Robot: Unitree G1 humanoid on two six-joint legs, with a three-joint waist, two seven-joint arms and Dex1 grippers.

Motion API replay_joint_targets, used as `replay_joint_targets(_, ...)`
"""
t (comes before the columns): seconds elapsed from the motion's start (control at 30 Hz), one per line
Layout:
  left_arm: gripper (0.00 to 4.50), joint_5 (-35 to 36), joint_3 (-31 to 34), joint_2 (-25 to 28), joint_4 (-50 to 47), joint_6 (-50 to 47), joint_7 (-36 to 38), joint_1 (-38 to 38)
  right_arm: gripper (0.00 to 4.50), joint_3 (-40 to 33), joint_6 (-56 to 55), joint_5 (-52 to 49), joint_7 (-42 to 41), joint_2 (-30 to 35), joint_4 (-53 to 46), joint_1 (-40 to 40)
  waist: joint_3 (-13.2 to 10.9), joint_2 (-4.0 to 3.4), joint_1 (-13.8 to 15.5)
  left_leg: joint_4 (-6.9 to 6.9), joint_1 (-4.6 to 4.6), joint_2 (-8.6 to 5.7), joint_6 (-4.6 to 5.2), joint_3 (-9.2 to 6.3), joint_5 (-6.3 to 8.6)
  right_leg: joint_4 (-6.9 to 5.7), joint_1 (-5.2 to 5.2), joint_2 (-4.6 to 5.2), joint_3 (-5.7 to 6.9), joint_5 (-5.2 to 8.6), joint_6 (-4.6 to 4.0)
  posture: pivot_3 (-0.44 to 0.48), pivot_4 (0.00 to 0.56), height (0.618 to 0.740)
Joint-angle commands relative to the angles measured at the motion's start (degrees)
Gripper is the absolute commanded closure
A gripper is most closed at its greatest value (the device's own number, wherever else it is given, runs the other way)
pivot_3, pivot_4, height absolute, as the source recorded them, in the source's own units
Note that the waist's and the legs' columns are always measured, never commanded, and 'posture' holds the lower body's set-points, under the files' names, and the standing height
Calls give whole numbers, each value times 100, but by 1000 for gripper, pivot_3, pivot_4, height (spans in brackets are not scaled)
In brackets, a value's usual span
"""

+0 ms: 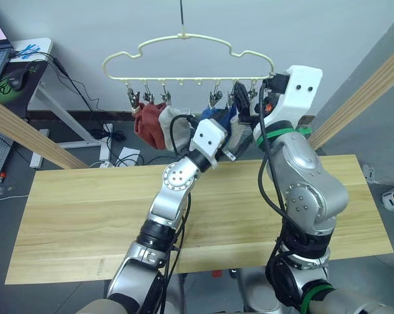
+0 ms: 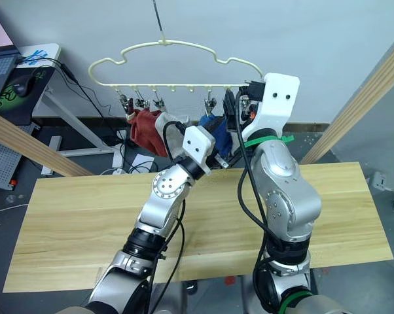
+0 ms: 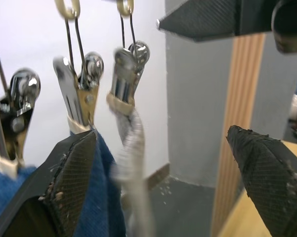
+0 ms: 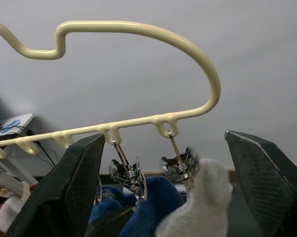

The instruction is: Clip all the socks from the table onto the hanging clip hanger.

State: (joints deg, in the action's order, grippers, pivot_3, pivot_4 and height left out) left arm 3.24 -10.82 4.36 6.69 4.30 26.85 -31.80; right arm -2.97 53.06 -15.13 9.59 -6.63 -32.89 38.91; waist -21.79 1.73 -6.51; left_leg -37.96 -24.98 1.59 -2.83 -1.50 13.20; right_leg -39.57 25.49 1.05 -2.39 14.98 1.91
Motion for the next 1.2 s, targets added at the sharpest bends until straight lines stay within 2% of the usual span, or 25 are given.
replay_joint_targets(0.03, 11, 286, -8, 100, -555, -256, 268, 187, 446, -94, 38, -254, -293, 180, -495, -91, 0, 0, 2, 0, 0, 0, 0, -1, 0, 0, 0, 0, 1, 0, 0, -170, 326, 740)
replay_joint_targets(0.17, 11, 713, 83, 530, -1335, -953, 649, 679, 446, -170, 188, -603, -857, 752, -868, -419, 5, 0, -1, 2, 0, 1, 0, -2, 0, 2, -1, 0, 2, 0, 0, -159, 315, 740)
replay_joint_targets(0.33, 11, 1272, 423, 1259, -2379, -1909, 922, 1283, 446, -409, 200, -883, -1557, 1774, -1184, -961, 5, 0, 10, 1, 1, 2, -1, -6, 0, 0, -1, 0, 3, 0, 0, -140, 310, 740)
replay_joint_targets(0.53, 11, 1563, 1102, 2225, -2966, -2580, 1061, 1774, 446, -710, -378, -1097, -2662, 2960, -1055, -1504, 19, 1, 26, -2, 12, -1, 5, -6, -4, -7, -10, -2, 2, 0, 1, -108, 291, 740)
replay_joint_targets(0.7, 11, 1574, 1547, 2969, -3037, -2975, 1185, 2072, 446, -954, -763, -1326, -3621, 3896, -765, -1928, 70, 7, 84, -1, 14, -1, 5, -5, -4, -6, -10, -3, 3, 0, 1, -72, 263, 740)
replay_joint_targets(0.8, 11, 1467, 1816, 3294, -2939, -2835, 1246, 2293, 446, -987, -1081, -1308, -4082, 4316, -478, -2080, 151, 7, 155, 0, 14, -1, 5, -3, -4, 0, -10, -2, 2, 0, 1, -57, 243, 740)
replay_joint_targets(1.03, 11, 1623, 2471, 3768, -2671, -2800, 1508, 2687, 446, -996, -1472, -1482, -5076, 5016, 81, -2289, 405, 25, 237, 0, 16, -2, 5, -2, -4, 12, -19, -1, 5, 0, 0, -33, 179, 740)
replay_joint_targets(1.2, 11, 1582, 2707, 3882, -2347, -2790, 1542, 2619, 446, -996, -1744, -1480, -5370, 5150, 368, -2305, 667, 34, 312, 0, 25, -2, 5, 1, -4, 17, -30, -3, 4, 0, 0, -13, 111, 740)
